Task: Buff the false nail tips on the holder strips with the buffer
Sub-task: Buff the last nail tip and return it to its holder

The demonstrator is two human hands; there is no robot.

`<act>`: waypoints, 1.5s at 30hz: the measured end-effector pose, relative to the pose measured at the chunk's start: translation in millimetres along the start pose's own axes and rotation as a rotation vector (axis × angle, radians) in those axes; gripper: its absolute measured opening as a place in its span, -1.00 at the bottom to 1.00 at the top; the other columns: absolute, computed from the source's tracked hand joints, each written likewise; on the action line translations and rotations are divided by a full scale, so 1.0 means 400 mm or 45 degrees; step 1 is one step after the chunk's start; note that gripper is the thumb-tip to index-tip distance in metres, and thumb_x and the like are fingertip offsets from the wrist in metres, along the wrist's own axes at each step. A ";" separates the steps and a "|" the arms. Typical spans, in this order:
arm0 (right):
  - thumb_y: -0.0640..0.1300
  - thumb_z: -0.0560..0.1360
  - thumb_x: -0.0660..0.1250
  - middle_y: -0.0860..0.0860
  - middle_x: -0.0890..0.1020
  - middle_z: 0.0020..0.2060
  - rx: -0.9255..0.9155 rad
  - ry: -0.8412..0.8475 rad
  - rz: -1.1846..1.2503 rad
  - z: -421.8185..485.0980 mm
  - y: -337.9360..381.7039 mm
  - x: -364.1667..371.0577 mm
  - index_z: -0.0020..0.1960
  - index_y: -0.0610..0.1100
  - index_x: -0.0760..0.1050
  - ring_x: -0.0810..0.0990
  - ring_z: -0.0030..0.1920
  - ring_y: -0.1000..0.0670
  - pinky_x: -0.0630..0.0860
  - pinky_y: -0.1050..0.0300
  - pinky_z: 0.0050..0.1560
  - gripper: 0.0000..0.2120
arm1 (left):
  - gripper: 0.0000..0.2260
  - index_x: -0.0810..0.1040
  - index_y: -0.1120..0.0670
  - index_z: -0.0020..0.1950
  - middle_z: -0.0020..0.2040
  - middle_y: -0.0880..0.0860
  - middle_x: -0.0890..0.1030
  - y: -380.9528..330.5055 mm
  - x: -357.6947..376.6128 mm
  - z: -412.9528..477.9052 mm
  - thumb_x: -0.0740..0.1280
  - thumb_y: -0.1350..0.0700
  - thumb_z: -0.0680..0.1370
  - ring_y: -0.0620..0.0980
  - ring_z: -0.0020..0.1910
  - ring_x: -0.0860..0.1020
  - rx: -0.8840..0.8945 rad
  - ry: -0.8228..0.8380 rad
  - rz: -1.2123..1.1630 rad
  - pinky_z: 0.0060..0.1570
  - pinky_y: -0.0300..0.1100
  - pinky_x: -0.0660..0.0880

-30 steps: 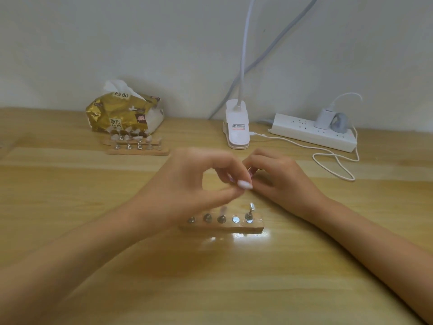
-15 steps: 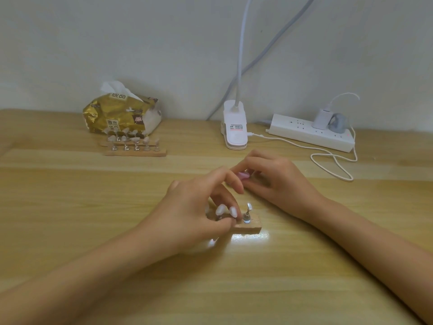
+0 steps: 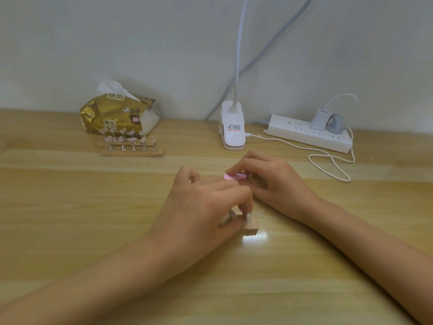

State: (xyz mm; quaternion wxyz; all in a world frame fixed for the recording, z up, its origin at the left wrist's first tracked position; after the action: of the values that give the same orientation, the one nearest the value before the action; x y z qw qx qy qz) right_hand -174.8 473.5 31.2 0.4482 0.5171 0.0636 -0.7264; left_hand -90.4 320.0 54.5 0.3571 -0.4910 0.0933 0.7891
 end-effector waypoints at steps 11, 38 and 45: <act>-0.31 0.51 0.46 -0.02 0.63 -0.04 0.093 -0.189 0.282 0.002 0.017 -0.032 0.04 -0.15 0.64 0.62 -0.01 0.01 0.56 0.00 0.04 -0.86 | -0.95 0.62 0.08 -0.10 -0.08 -0.05 0.71 0.179 -0.018 0.022 0.47 0.17 0.48 -0.14 -0.28 0.52 -0.604 -0.193 -1.007 -0.19 -0.27 0.44; -0.31 0.50 0.48 0.01 0.67 -0.08 -0.155 -0.299 0.208 0.012 0.075 -0.017 0.01 -0.16 0.63 0.63 0.00 0.02 0.56 0.04 0.03 -0.87 | -0.96 0.70 0.07 -0.19 -0.54 -0.24 0.48 0.192 0.027 0.014 0.53 0.18 0.42 -0.20 -0.58 0.28 -0.533 -0.062 -0.940 -0.49 -0.47 0.20; -0.30 0.50 0.48 0.04 0.66 -0.08 -0.148 -0.293 0.159 0.009 0.072 -0.010 0.01 -0.16 0.62 0.62 -0.01 0.05 0.54 0.12 0.04 -0.88 | -0.96 0.70 0.04 -0.17 -0.48 -0.27 0.53 0.193 0.027 0.014 0.52 0.16 0.44 -0.20 -0.57 0.27 -0.527 -0.056 -0.924 -0.49 -0.46 0.21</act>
State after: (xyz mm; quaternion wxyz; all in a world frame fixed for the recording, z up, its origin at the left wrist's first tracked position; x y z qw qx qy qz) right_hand -156.3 456.9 46.9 0.5260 0.4066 0.0214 -0.7467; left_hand -147.9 271.9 32.5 0.5077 -0.5364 -0.2539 0.6245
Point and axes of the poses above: each hand's wrist, its own z-axis towards the middle knuckle, its own x-axis out of the palm, y = z × x, the point moved 4 cm from there along z, towards the middle knuckle
